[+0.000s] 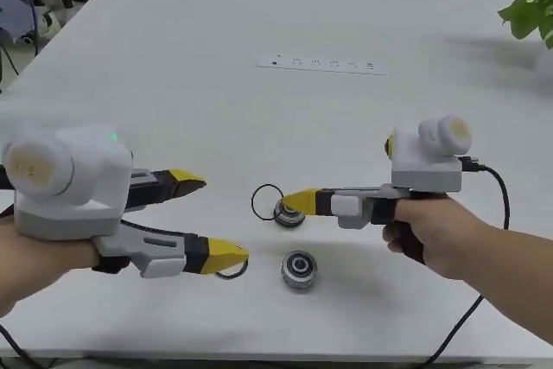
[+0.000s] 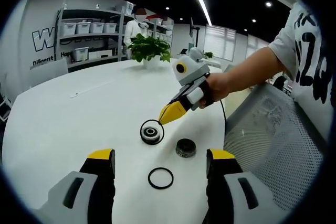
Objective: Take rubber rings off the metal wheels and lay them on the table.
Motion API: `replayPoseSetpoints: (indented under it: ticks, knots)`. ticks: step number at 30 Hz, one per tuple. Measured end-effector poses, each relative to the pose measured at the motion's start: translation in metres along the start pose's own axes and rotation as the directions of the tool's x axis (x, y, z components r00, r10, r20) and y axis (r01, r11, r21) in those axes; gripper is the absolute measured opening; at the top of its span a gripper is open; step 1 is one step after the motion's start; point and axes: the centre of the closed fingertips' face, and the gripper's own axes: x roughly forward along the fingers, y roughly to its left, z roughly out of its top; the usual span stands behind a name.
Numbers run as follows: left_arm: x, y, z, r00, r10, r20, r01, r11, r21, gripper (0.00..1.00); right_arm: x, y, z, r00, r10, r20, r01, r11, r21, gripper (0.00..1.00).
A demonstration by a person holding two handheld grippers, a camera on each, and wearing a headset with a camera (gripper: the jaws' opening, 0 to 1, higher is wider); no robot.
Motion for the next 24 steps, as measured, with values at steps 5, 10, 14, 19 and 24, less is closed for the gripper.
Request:
replayPoseSetpoints:
  ticks: [5, 10, 14, 19, 24]
  knots:
    - [-0.005, 0.0, -0.004, 1.0, 0.006, 0.001, -0.006, 1.0, -0.009, 0.71, 0.003, 0.004, -0.003, 0.9999, 0.012, -0.009, -0.012, 1.0, 0.006, 0.0]
    - [-0.008, 0.0, -0.007, 1.0, 0.008, -0.005, -0.008, 1.0, -0.003, 0.72, 0.007, 0.008, -0.006, 0.9995, 0.025, -0.017, -0.024, 1.0, 0.017, 0.0]
    - [-0.01, 0.001, -0.009, 0.9999, 0.014, -0.002, -0.014, 1.0, -0.008, 0.73, 0.01, 0.012, -0.007, 0.9991, 0.037, -0.022, -0.036, 0.999, 0.025, 0.0]
    - [-0.012, 0.001, -0.011, 0.9998, 0.018, -0.003, -0.018, 1.0, -0.011, 0.74, 0.016, 0.017, -0.011, 0.998, 0.054, -0.034, -0.053, 0.998, 0.039, 0.0]
    - [-0.016, 0.003, -0.013, 0.9996, 0.027, -0.003, -0.027, 0.999, -0.02, 0.77, 0.021, 0.019, -0.017, 0.9968, 0.066, -0.046, -0.063, 0.997, 0.05, 0.0]
